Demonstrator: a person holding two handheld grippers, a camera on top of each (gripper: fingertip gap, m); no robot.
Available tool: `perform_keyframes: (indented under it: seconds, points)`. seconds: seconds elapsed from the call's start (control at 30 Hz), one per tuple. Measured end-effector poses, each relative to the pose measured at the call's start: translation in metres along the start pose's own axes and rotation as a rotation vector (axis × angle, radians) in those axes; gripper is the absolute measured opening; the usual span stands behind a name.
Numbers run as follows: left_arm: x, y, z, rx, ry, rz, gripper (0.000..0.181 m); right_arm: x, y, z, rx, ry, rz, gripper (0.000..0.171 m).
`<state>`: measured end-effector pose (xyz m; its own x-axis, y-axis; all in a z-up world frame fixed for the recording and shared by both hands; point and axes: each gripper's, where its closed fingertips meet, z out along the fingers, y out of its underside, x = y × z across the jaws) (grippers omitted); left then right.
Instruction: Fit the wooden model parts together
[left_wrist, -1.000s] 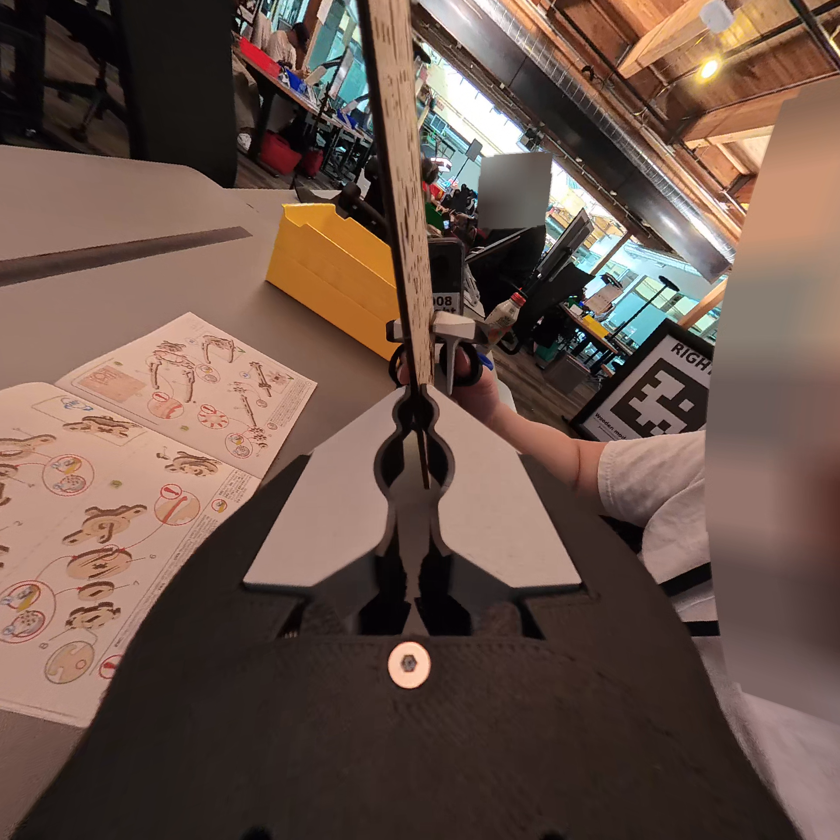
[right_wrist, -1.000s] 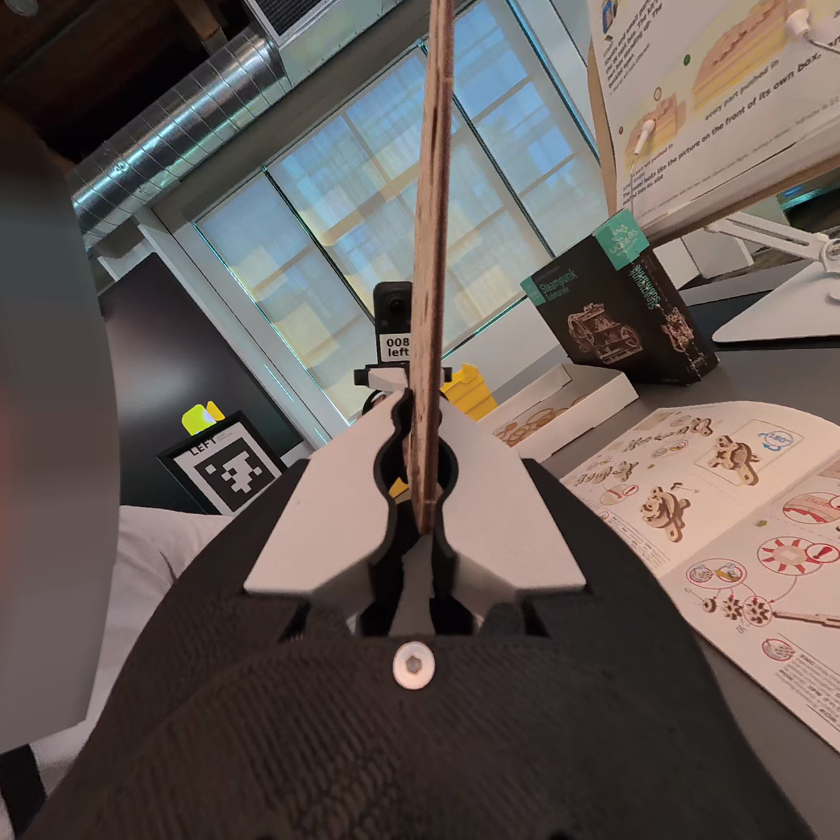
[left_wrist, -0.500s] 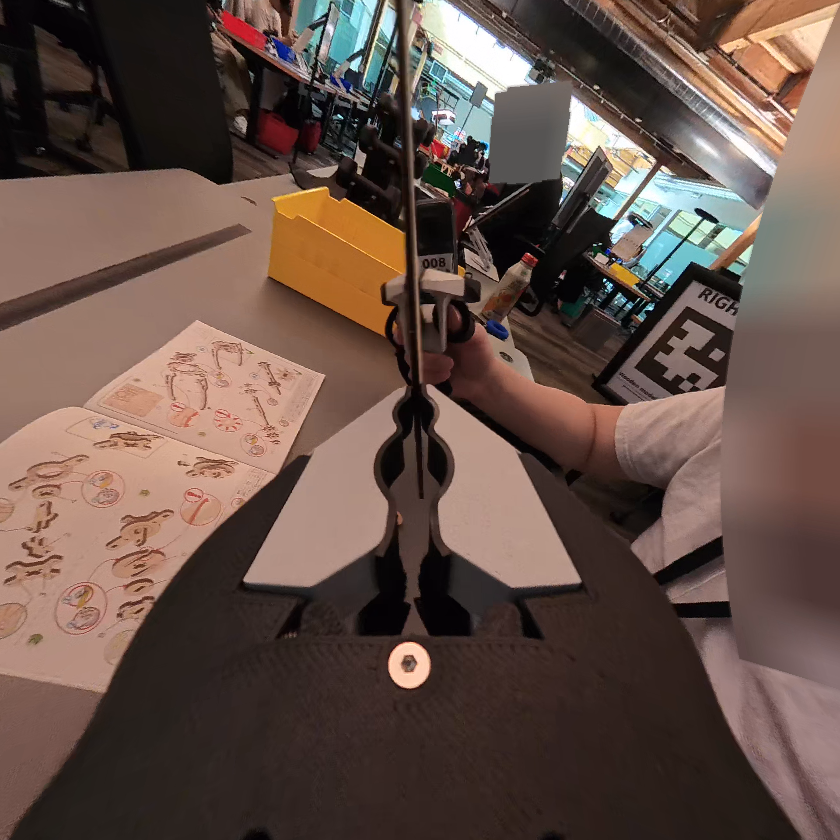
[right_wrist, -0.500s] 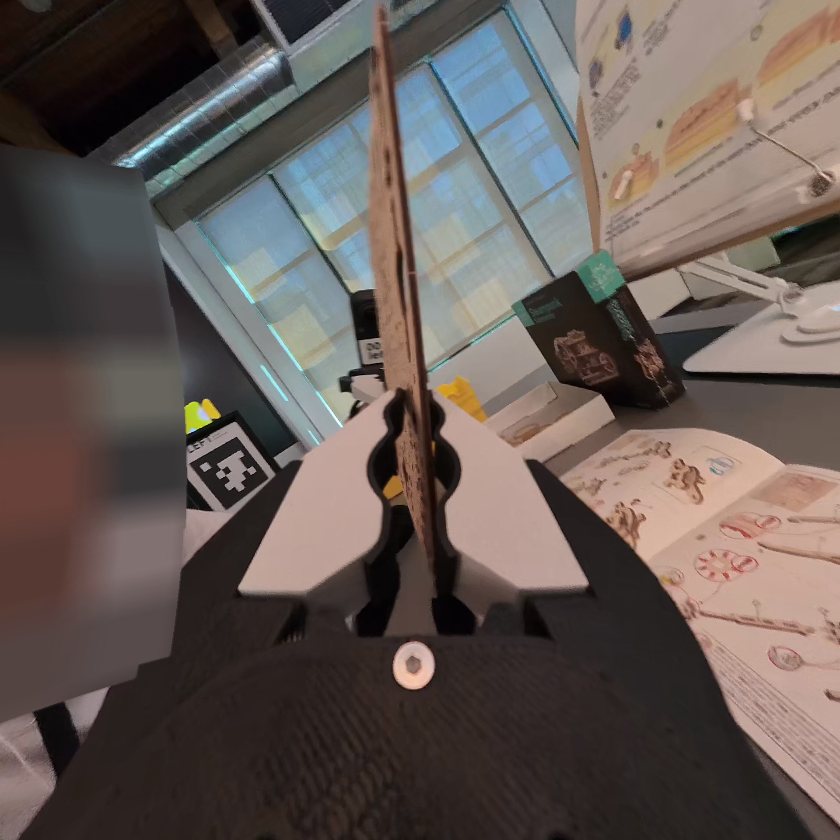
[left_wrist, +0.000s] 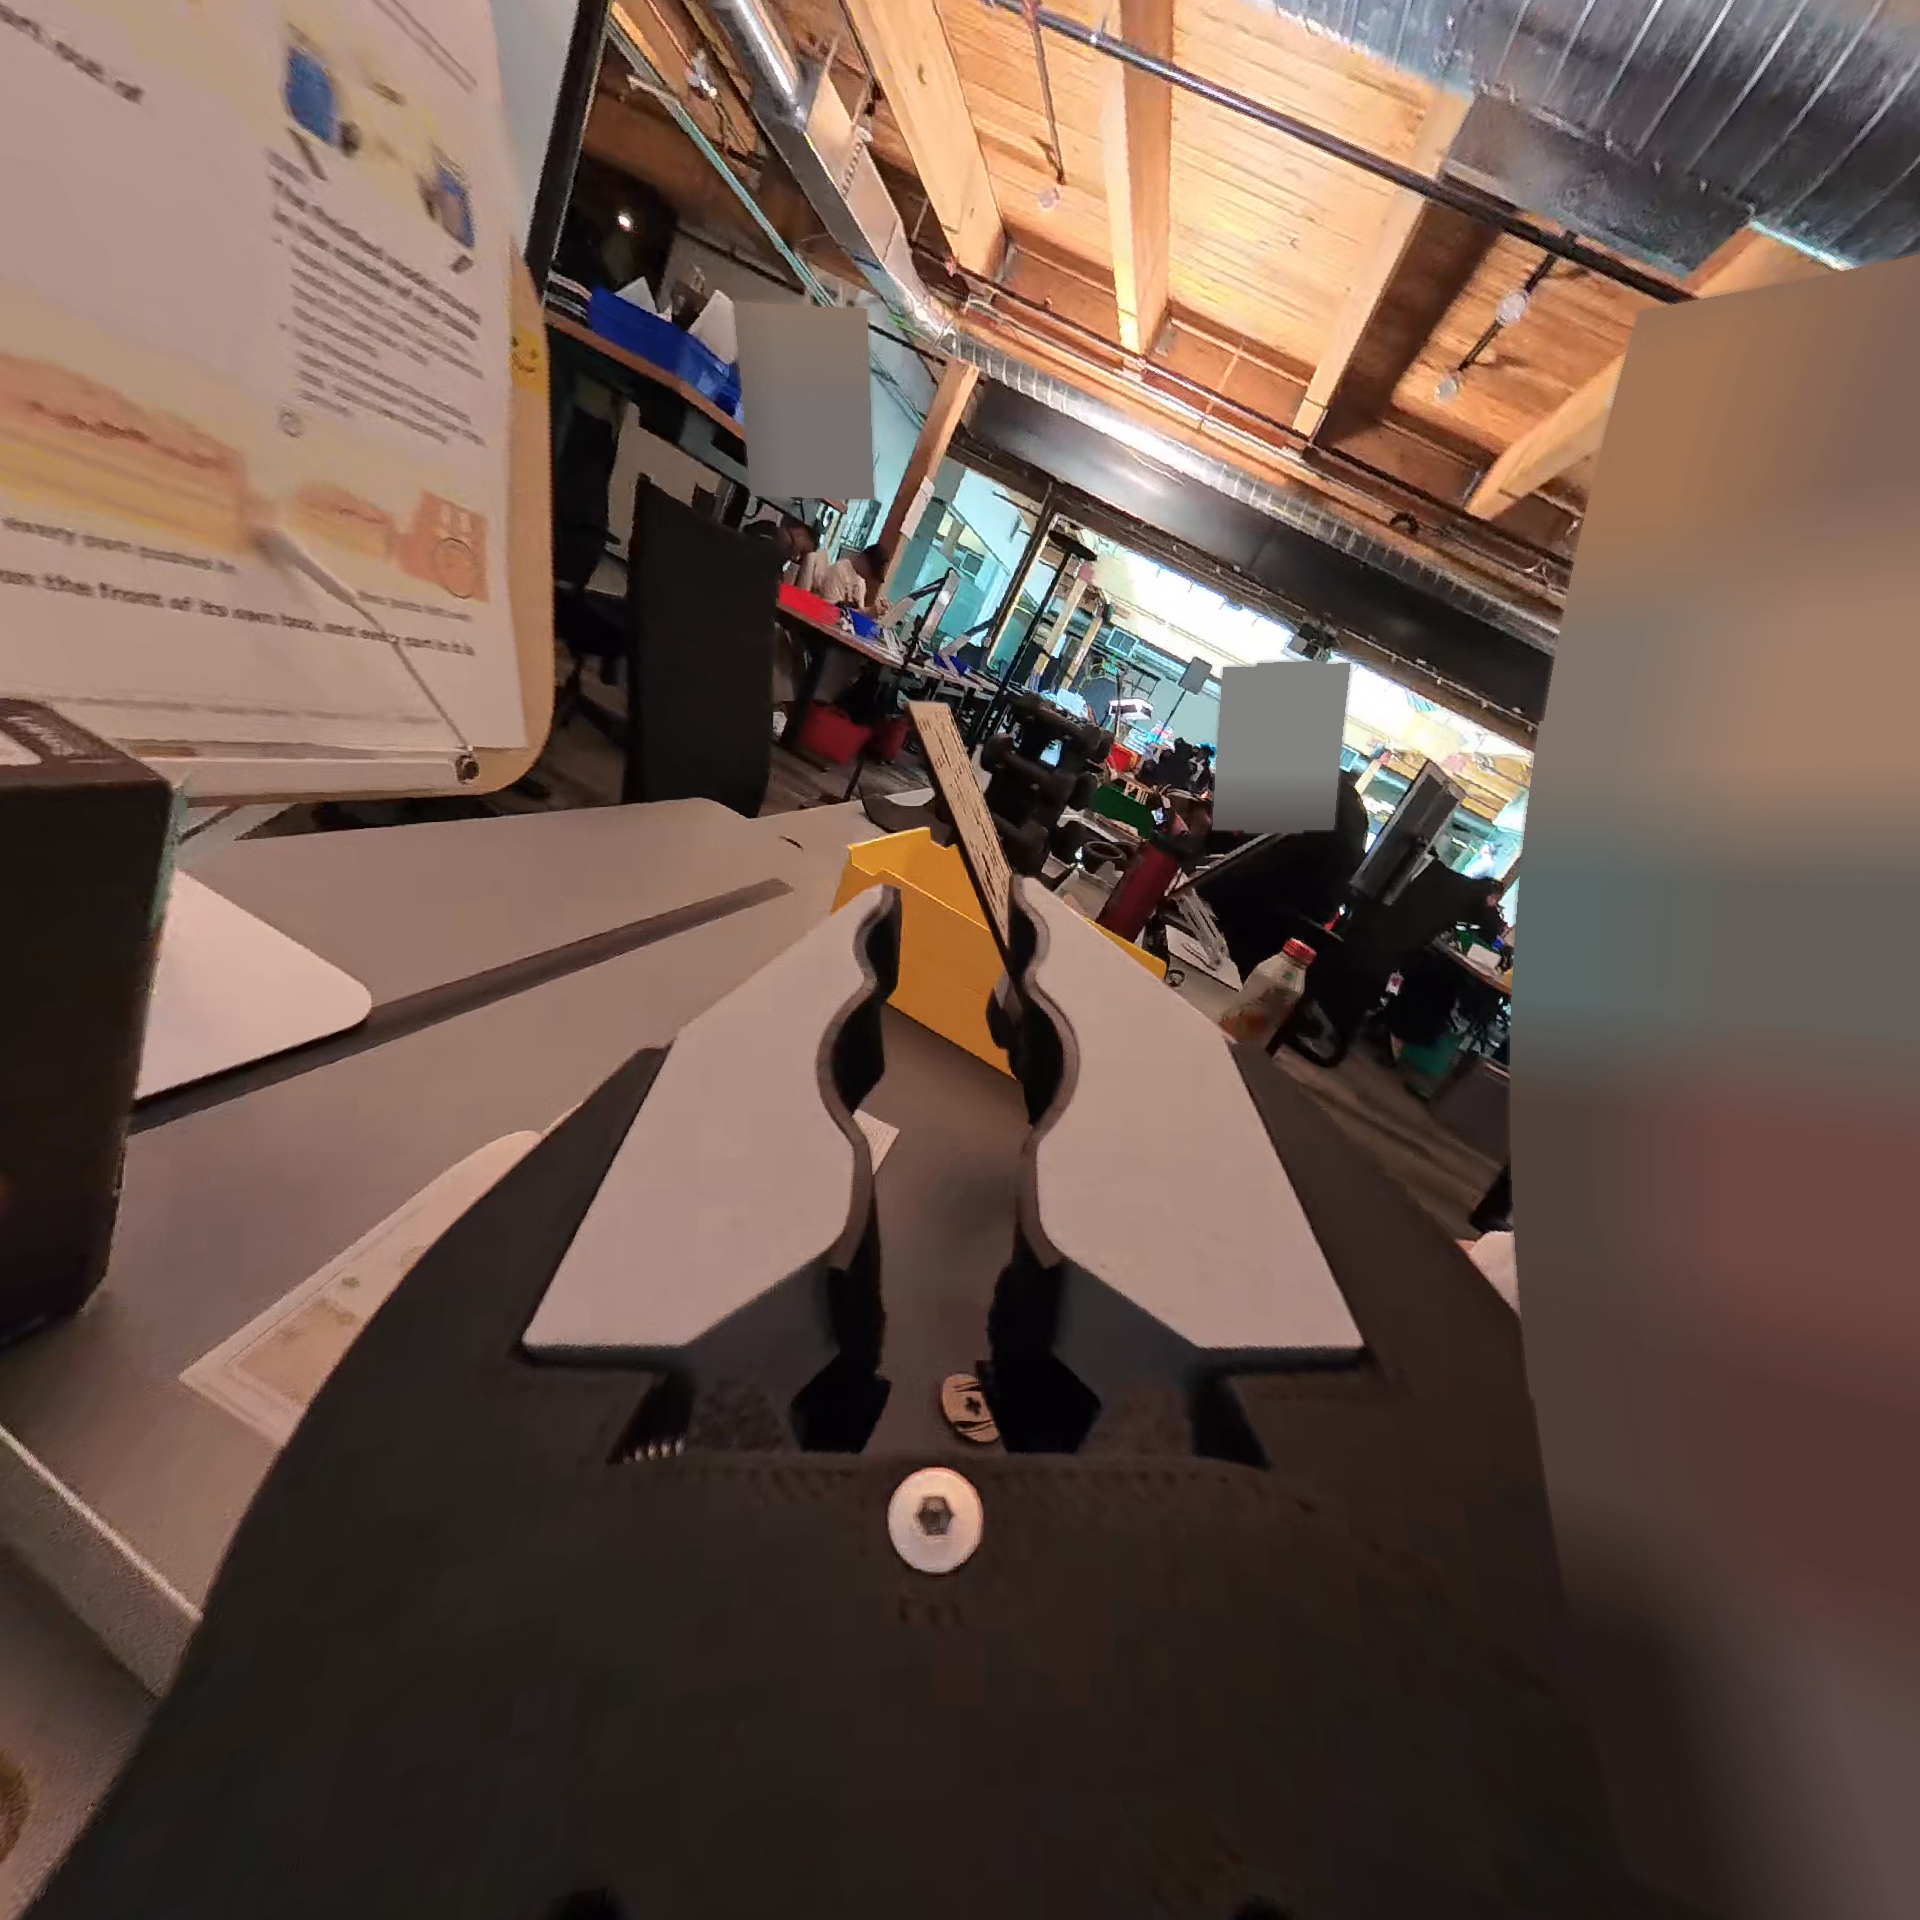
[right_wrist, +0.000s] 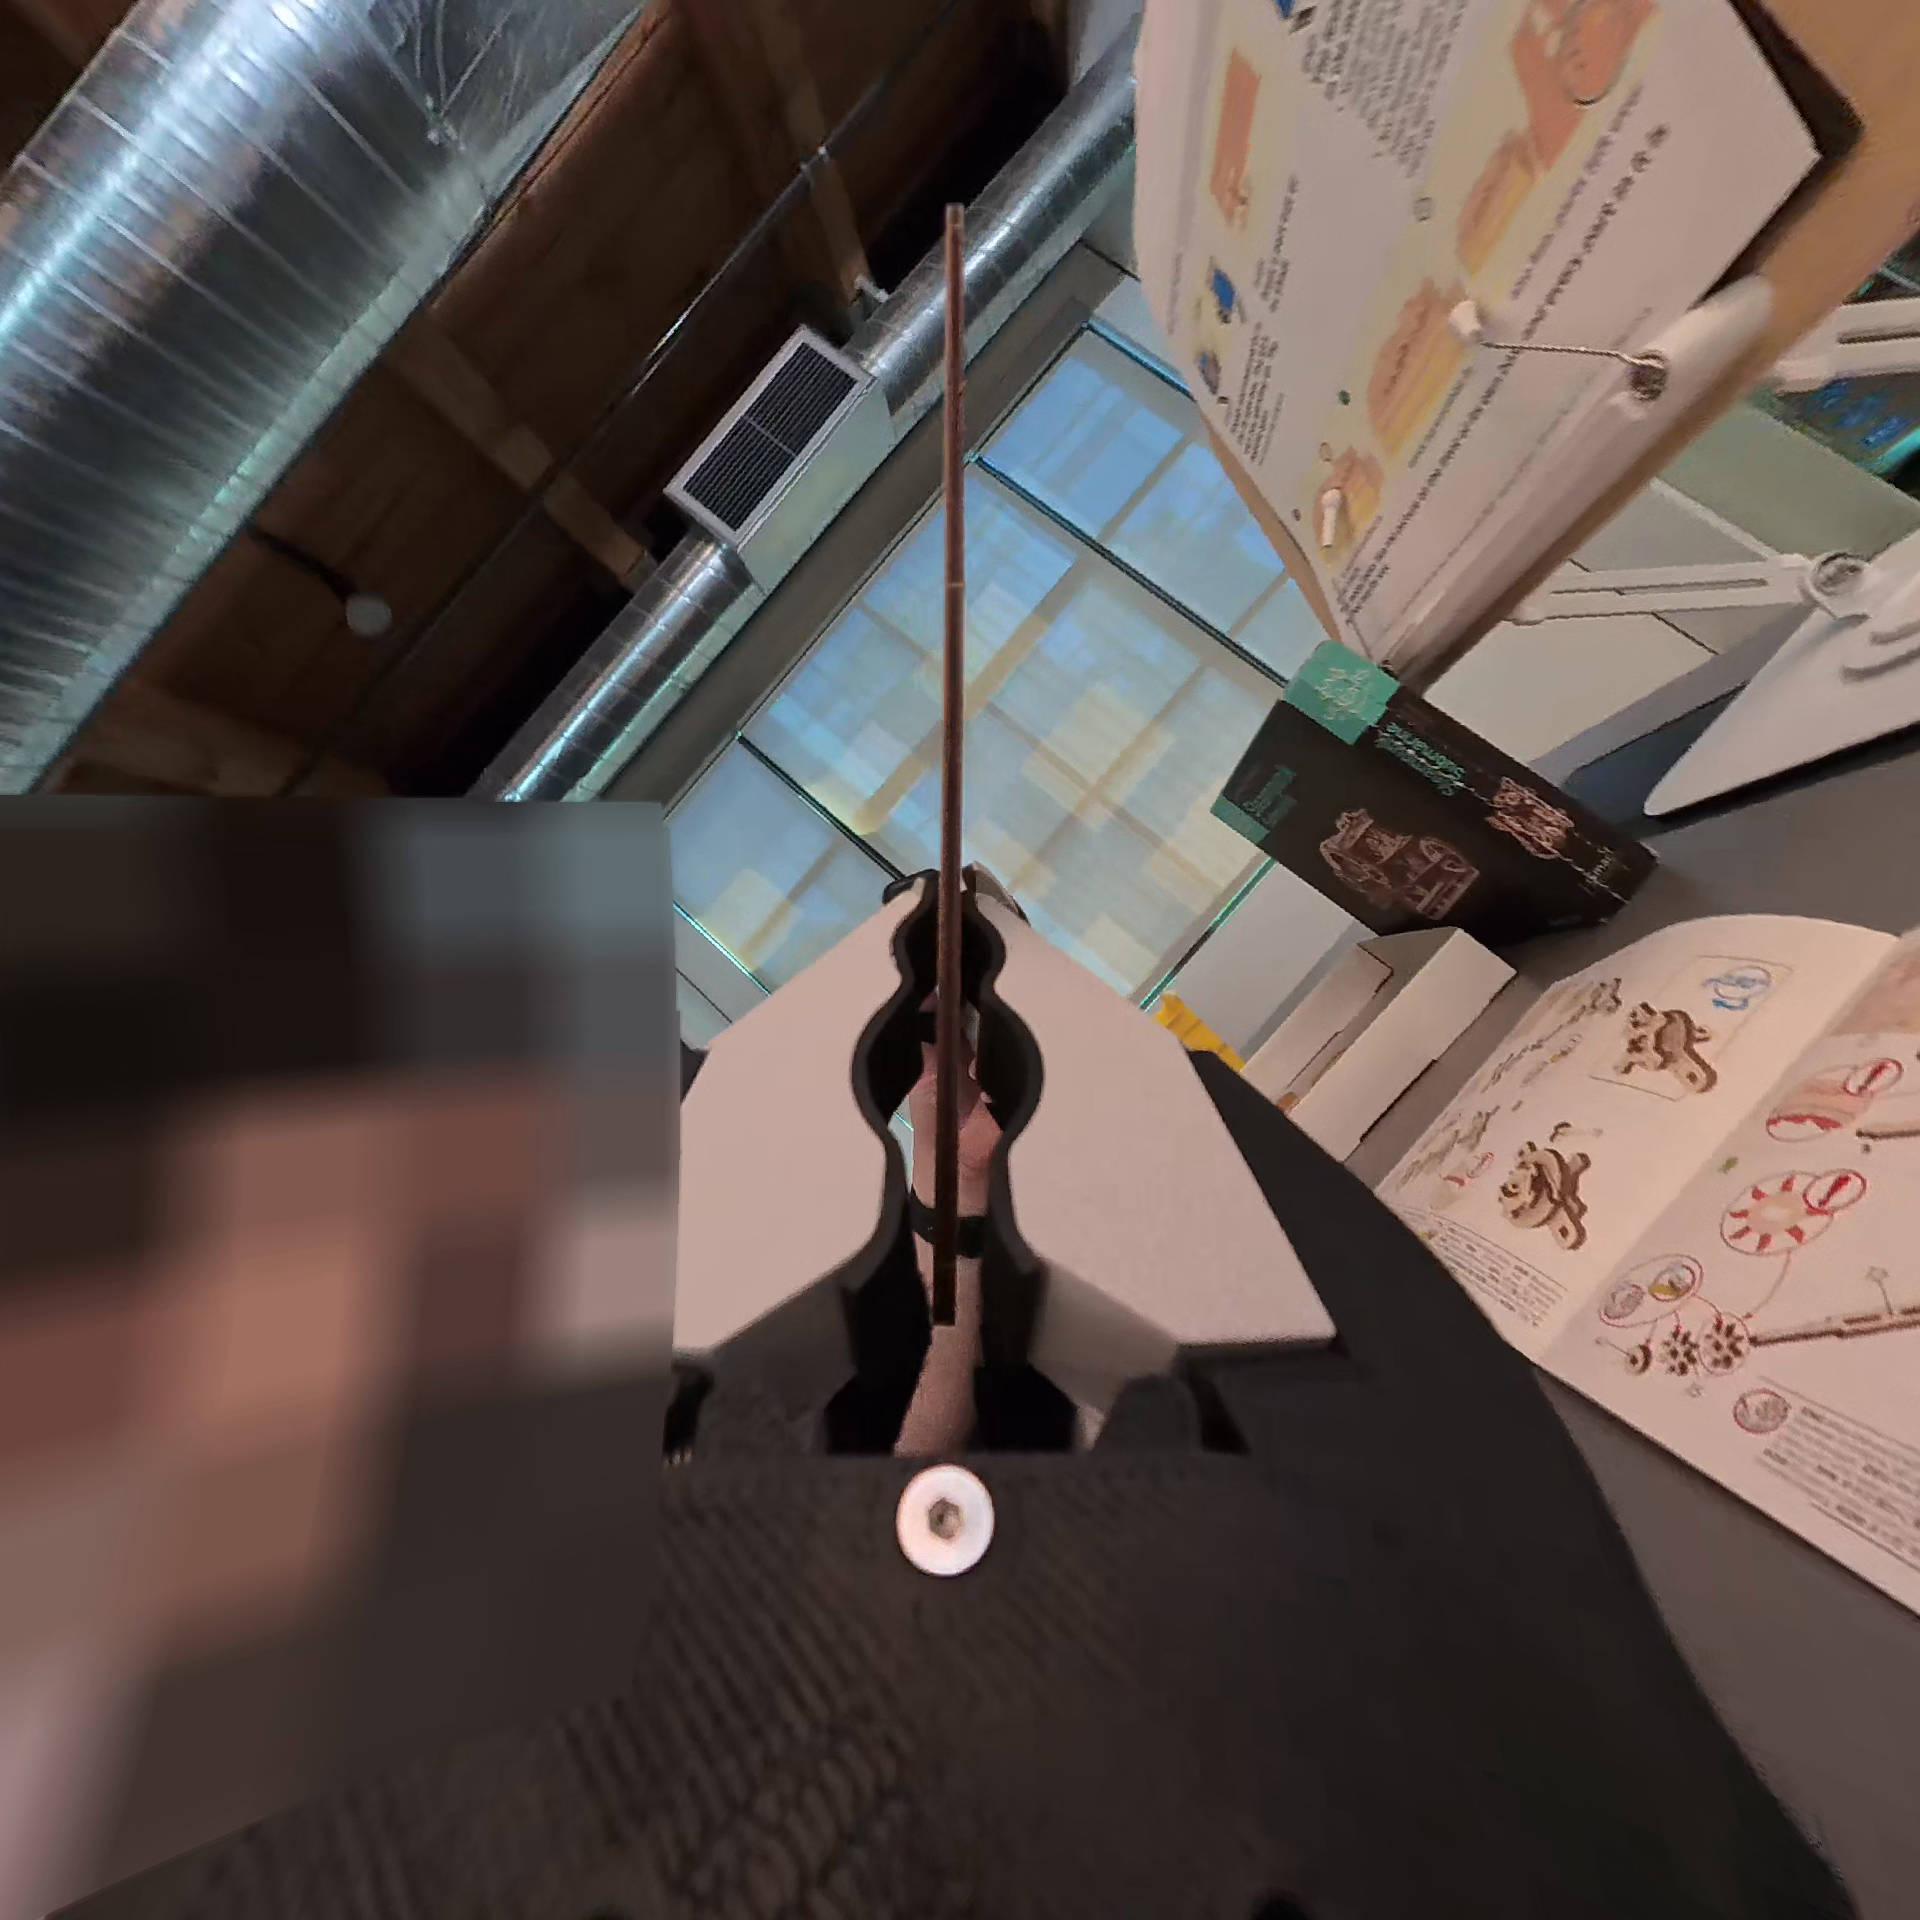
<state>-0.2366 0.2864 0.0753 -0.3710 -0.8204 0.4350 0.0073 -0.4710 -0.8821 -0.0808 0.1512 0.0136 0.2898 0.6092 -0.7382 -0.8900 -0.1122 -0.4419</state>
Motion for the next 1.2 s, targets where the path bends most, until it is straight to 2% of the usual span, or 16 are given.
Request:
perform_keyframes:
  seconds: [0.03,0.27,0.5,0.57,0.6,0.9,1.03,1.2]
  points:
    - [-0.004,0.001,0.0,0.001,-0.005,-0.012,0.018,0.004,0.001,-0.001,-0.001,0.013,0.011,0.001]
    - [-0.033,0.018,0.003,-0.004,-0.046,-0.102,0.019,0.014,-0.001,-0.004,0.019,0.074,-0.007,0.001]
    - [-0.034,0.089,0.037,-0.226,-0.051,-0.184,0.036,0.019,0.017,0.005,-0.031,0.094,-0.01,0.002]
    - [-0.025,0.1,0.043,-0.256,-0.02,-0.196,0.03,0.018,0.022,0.007,-0.048,0.097,-0.03,0.002]
    - [-0.022,0.102,0.045,-0.253,-0.004,-0.21,0.036,0.018,0.018,0.006,-0.026,0.098,-0.038,0.001]
    - [-0.004,0.106,0.05,-0.271,0.104,-0.254,0.028,0.016,0.034,0.014,-0.119,0.129,-0.143,0.001]
    - [0.001,0.112,0.05,-0.305,0.128,-0.233,0.003,0.013,0.04,0.017,-0.145,0.111,-0.135,0.001]
    - [0.007,0.11,0.048,-0.308,0.178,-0.276,0.001,0.011,0.041,0.018,-0.153,0.076,-0.095,0.001]
